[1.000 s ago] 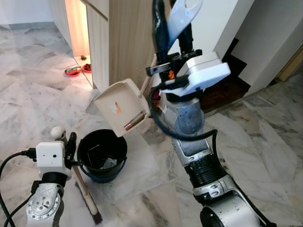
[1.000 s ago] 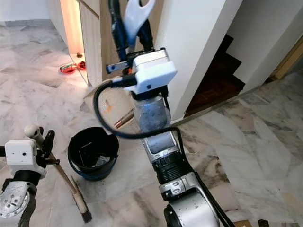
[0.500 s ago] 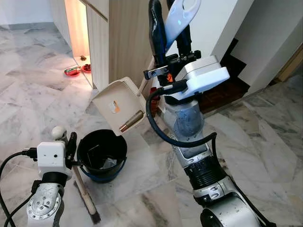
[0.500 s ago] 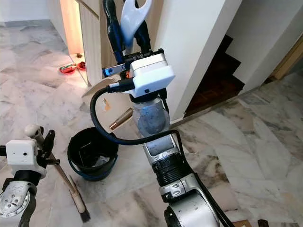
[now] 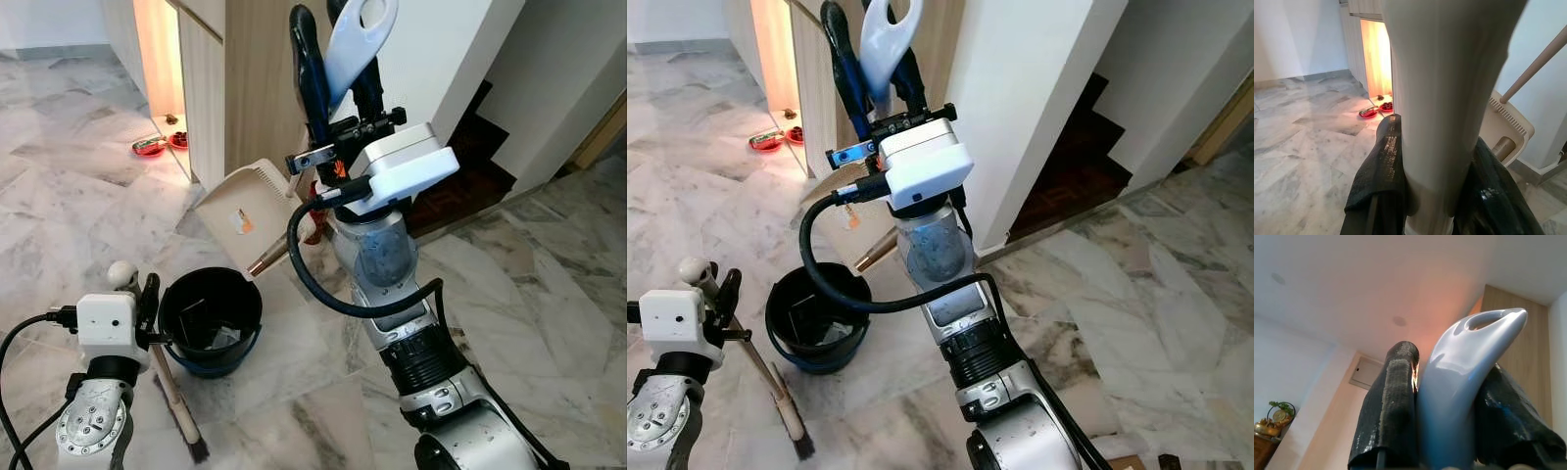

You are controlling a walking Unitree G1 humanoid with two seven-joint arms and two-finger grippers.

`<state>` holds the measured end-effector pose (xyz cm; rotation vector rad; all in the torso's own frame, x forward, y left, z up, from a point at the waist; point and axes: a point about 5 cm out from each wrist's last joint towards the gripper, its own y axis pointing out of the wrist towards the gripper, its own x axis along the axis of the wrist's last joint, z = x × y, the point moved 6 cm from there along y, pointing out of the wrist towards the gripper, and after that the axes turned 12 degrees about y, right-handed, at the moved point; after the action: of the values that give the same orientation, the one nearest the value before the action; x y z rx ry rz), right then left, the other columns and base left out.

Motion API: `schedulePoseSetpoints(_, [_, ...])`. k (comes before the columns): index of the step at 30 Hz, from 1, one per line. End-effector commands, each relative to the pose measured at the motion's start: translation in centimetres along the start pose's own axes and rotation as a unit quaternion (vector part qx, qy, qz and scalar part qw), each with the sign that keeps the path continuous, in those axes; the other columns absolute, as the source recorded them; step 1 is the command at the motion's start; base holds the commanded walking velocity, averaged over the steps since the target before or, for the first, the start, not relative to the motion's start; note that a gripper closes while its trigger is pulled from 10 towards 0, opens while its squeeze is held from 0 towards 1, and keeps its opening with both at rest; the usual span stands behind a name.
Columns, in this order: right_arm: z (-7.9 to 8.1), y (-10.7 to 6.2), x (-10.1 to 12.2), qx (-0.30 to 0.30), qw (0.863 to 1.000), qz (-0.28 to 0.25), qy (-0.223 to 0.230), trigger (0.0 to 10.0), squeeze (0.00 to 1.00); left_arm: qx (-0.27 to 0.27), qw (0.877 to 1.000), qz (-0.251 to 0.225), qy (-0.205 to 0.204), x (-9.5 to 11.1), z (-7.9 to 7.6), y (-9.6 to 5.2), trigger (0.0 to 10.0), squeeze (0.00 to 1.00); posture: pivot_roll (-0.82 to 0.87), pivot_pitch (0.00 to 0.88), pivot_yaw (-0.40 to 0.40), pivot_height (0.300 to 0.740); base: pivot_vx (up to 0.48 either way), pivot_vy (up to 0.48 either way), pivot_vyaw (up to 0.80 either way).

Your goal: Sweep floor

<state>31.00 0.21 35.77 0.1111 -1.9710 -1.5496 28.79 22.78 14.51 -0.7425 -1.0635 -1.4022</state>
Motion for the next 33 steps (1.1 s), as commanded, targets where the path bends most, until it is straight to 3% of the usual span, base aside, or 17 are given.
schedulePoseSetpoints(1, [0.6,0.7,2.2,0.018,0.998,-0.053,-0.01,10.0,0.0,0.001,1.0,-0.03,-0.004,1.3,-0.3,0.4,10.0,0.0,0.27,0.02,-0.201,0.74,0.0,0.0,0.0])
schedulePoseSetpoints(10, [1.2,0.6,2.2,0.034,0.998,-0.054,-0.021,10.0,0.0,0.001,1.0,-0.031,-0.005,1.4,-0.3,0.4,10.0,0.0,0.27,0.017,-0.203,0.74,0.0,0.0,0.0])
schedulePoseSetpoints(20, [-0.2,0.4,1.3,0.009,0.999,-0.032,-0.042,10.0,0.0,-0.002,1.0,-0.031,-0.006,1.3,-0.5,0.4,10.0,0.0,0.27,0.01,-0.202,0.74,0.0,0.0,0.0])
schedulePoseSetpoints(24, [-3.7,-0.1,0.2,-0.041,0.995,0.005,-0.087,10.0,0.0,-0.006,1.0,-0.029,-0.008,1.3,-0.6,0.4,10.0,0.0,0.27,0.005,-0.202,0.74,0.0,0.0,0.0])
schedulePoseSetpoints(26, [-6.3,-0.8,-0.4,-0.072,0.988,0.032,-0.135,10.0,0.0,-0.013,1.0,-0.025,-0.01,1.0,-0.8,0.3,10.0,0.0,0.27,0.004,-0.199,0.74,0.0,0.0,0.0])
schedulePoseSetpoints(30, [-9.5,-2.1,-1.1,-0.102,0.973,0.074,-0.191,10.0,0.0,-0.021,0.999,-0.02,-0.013,0.8,-1.2,0.1,10.0,0.0,0.27,0.0,-0.194,0.74,0.0,0.0,0.0])
schedulePoseSetpoints(33, [-12.0,-3.7,-1.8,-0.142,0.962,0.112,-0.206,10.0,0.0,-0.029,0.999,-0.019,-0.016,0.7,-1.5,0.1,10.0,0.0,0.27,0.0,-0.191,0.74,0.0,0.0,0.0])
